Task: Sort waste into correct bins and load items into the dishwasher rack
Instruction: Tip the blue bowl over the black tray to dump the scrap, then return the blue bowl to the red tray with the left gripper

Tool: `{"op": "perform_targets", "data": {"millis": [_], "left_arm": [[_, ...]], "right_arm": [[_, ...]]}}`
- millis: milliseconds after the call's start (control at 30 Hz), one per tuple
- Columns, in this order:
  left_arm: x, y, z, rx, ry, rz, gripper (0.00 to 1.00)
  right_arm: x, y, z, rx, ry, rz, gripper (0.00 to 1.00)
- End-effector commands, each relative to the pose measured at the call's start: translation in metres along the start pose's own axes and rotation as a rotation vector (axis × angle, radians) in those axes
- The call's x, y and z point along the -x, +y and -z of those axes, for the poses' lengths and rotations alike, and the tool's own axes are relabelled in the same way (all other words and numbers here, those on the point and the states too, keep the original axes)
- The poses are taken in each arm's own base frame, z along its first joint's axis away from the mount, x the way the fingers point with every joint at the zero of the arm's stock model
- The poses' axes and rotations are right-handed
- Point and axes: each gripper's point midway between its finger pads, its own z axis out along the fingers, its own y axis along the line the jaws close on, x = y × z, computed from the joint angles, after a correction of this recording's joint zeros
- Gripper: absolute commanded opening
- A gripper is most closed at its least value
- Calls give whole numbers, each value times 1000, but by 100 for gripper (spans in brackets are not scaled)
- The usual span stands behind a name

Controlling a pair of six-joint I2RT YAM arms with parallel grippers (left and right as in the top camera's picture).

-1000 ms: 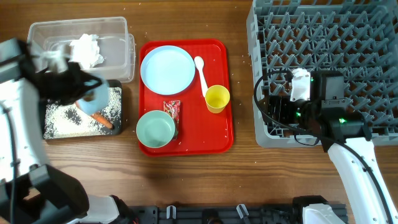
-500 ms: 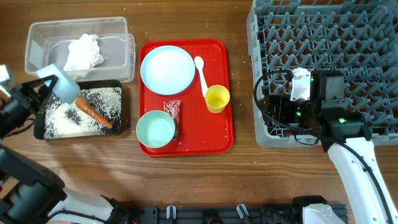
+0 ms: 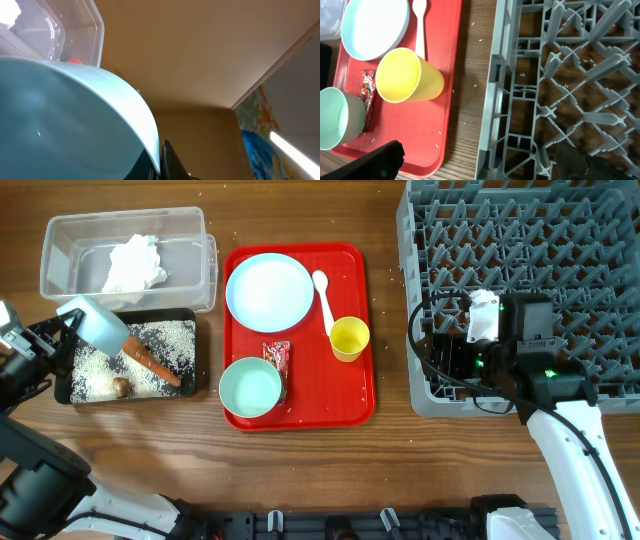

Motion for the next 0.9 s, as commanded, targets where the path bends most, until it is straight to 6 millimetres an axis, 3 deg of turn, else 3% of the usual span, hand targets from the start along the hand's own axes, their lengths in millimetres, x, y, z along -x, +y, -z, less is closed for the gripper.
{"op": "perform_targets", "data": {"millis": [0, 100, 200, 300, 400, 533, 700, 867], "left_arm": [[6, -2, 5, -32, -25, -5, 4], [4, -5, 1, -34, -15, -24, 4], [-4, -22, -11, -34, 24, -87, 4], [-29, -50, -37, 31, 133, -234, 4], [-73, -60, -66, 166, 288, -382, 4], [-144, -41, -96, 473, 531, -512, 4], [-224, -20, -133, 634, 790, -645, 4], [-289, 26, -163, 846, 880, -778, 4]], "right_arm": [[8, -1, 3, -10, -17, -12, 100], [8, -1, 3, -10, -20, -12, 100], [9, -1, 3, -9, -24, -10, 100], [9, -1, 3, -9, -21, -11, 100], [8, -1, 3, -10, -20, -12, 100], [9, -1, 3, -10, -21, -12, 100], [9, -1, 3, -10, -21, -12, 100], [8, -1, 3, -10, -20, -12, 100]]}}
